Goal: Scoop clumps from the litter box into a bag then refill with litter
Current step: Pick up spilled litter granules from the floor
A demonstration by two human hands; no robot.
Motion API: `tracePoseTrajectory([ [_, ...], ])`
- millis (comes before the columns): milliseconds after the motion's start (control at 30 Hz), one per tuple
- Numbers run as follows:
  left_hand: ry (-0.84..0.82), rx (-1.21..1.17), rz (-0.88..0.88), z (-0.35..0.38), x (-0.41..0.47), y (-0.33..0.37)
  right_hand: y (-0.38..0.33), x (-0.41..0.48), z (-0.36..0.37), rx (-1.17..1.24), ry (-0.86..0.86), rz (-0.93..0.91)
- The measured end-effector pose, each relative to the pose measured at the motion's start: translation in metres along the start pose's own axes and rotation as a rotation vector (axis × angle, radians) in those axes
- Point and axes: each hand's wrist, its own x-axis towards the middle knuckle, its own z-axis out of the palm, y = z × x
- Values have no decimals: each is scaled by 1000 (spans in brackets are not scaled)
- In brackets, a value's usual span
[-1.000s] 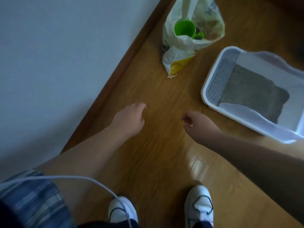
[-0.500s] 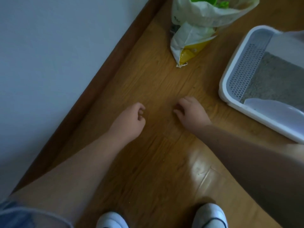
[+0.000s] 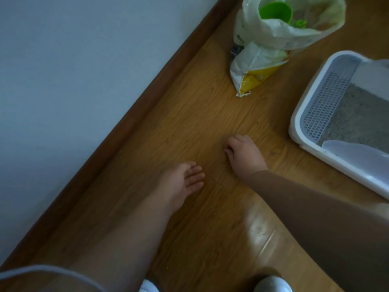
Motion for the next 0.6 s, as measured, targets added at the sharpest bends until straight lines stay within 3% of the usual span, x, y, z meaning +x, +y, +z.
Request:
tracePoseTrajectory([
  [233, -106, -214, -114, 24, 8, -28, -27, -38, -22, 233, 94, -8],
  [433, -293, -400, -225, 45, -4, -38, -43, -83, -41, 230, -47, -183],
  [600, -319, -470, -218, 32, -10, -48, -47, -94, -39, 212, -90, -236],
])
